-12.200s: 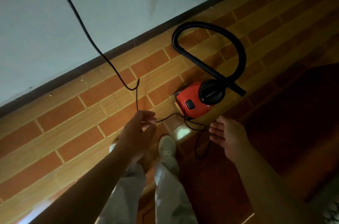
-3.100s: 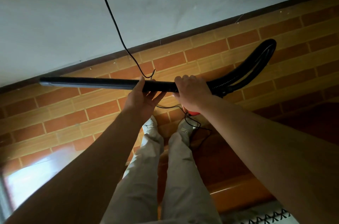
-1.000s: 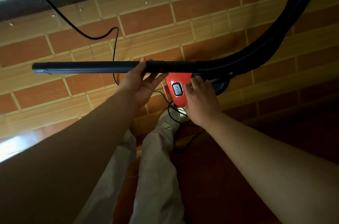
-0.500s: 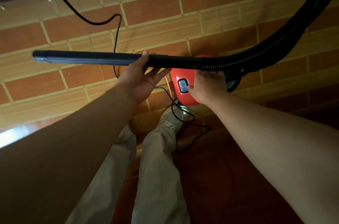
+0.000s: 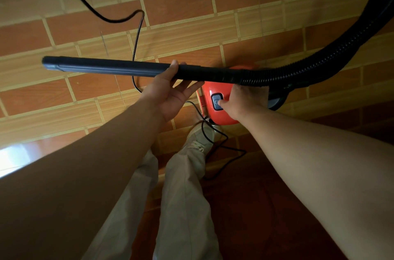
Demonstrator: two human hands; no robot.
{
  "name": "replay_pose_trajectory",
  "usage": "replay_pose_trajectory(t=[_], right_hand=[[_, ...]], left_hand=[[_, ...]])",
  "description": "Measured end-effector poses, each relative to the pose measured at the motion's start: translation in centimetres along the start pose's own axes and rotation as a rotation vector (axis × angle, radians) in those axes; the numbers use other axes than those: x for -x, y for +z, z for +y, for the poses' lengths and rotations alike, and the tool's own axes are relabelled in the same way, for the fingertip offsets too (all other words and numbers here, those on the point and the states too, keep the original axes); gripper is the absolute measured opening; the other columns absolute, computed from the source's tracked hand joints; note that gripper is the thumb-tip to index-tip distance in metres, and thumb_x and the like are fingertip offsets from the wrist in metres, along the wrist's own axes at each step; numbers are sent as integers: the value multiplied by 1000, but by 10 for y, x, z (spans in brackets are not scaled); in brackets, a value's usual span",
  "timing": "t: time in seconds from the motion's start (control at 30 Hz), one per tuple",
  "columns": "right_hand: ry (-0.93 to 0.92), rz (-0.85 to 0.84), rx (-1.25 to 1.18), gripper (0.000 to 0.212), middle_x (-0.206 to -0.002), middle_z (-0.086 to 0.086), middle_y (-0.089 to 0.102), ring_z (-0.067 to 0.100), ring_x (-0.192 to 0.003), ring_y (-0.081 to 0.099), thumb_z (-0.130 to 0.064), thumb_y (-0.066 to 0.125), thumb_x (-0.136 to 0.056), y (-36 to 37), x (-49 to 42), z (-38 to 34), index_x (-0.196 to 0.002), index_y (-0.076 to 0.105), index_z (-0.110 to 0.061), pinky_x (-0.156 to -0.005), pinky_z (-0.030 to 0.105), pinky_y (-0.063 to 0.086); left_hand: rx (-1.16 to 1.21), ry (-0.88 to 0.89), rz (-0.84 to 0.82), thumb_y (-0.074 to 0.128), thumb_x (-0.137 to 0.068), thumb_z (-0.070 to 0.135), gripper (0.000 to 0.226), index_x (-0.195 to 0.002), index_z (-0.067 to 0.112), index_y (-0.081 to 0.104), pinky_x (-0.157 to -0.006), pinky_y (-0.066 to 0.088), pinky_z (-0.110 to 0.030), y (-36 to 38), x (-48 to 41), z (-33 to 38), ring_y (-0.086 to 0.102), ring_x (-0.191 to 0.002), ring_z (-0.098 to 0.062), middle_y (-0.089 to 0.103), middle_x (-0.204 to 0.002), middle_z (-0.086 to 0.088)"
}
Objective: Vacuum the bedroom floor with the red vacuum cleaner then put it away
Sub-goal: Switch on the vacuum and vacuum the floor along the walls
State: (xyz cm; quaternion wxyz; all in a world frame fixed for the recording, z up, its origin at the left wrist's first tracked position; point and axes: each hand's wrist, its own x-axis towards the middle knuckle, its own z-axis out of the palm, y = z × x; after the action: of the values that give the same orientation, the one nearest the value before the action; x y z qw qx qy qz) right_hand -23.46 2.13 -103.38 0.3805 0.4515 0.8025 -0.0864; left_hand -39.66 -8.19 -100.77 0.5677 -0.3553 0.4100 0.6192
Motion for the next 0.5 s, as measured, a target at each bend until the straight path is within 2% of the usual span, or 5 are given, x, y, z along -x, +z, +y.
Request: replay_pose_trajectory(t=[0.17, 0.4, 0.5], right_hand=[[56, -11, 62, 68, -141, 12, 53, 37, -132, 48, -59, 68, -90, 2, -5, -7, -139, 50, -16, -103, 48, 42], [76, 5, 57, 59, -131, 11, 54, 34, -125, 49, -59, 68, -90, 6, -8, -11, -129, 54, -17, -98, 44, 43], [86, 8, 92, 60, -132, 11, 54, 35, -127, 49, -61, 67, -91, 4, -8, -11, -129, 54, -16, -97, 44, 43]], left_hand=[[6, -10, -13, 59, -101, 13, 12, -98, 1, 58, -91, 54, -64, 3, -6, -2, 67, -111, -38, 66, -103, -15], [-2, -14, -6, 59, -101, 12, 11, -99, 1, 58, -92, 54, -64, 0, -9, 2, 65, -113, -39, 65, -109, -16], [-1, -18, 2, 60, -100, 12, 12, -98, 1, 59, -93, 54, -64, -2, -9, 6, 66, -112, -39, 66, -107, -16]])
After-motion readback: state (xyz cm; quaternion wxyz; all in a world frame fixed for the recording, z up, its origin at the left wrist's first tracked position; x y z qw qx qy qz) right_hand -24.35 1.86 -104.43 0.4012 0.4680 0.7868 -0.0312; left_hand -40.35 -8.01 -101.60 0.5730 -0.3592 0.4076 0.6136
